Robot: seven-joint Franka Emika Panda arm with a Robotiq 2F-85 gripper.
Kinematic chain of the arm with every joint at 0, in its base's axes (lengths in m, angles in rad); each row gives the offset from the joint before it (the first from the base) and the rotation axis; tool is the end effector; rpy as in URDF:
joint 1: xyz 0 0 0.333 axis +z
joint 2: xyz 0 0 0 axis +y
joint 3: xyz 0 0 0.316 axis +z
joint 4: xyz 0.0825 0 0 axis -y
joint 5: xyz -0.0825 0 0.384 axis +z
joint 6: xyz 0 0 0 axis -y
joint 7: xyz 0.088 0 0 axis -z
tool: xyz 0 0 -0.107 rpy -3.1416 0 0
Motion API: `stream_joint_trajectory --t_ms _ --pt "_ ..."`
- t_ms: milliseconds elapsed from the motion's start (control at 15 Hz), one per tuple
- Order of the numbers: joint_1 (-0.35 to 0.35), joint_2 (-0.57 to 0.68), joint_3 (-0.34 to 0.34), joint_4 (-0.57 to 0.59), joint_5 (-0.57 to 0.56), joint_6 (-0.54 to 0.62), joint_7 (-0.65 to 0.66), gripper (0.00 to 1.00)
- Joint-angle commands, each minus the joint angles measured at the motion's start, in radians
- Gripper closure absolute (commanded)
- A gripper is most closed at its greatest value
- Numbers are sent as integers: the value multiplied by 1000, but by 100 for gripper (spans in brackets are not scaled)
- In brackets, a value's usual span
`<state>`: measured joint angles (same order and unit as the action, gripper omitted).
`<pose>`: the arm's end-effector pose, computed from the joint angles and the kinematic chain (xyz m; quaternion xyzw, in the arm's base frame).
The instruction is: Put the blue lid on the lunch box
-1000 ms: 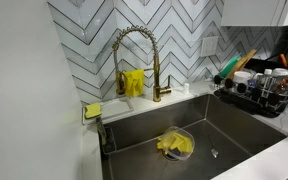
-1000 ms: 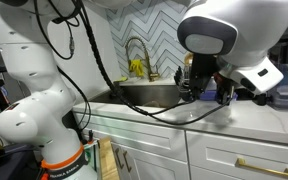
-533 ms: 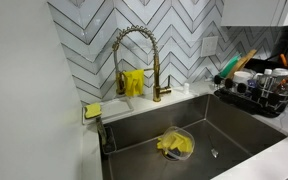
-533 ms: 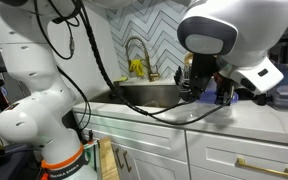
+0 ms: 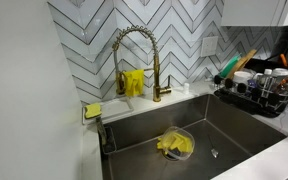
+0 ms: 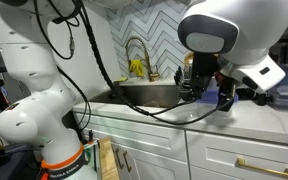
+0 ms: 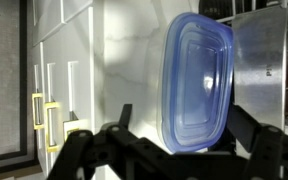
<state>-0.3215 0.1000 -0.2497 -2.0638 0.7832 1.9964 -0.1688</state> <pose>0.4929 -0.2631 0.3882 -0.8695 0.3671 -0.0477 0.3270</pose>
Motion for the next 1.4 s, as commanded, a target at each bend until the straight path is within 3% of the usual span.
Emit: stream_joint_trajectory --t_ms 0,600,1333 --pt "6 1 -9 6 -1 -4 -3 0" --pt "-23 105 -14 134 -3 -139 -167 0" --pt "-87 267 20 280 111 -236 -383 0"
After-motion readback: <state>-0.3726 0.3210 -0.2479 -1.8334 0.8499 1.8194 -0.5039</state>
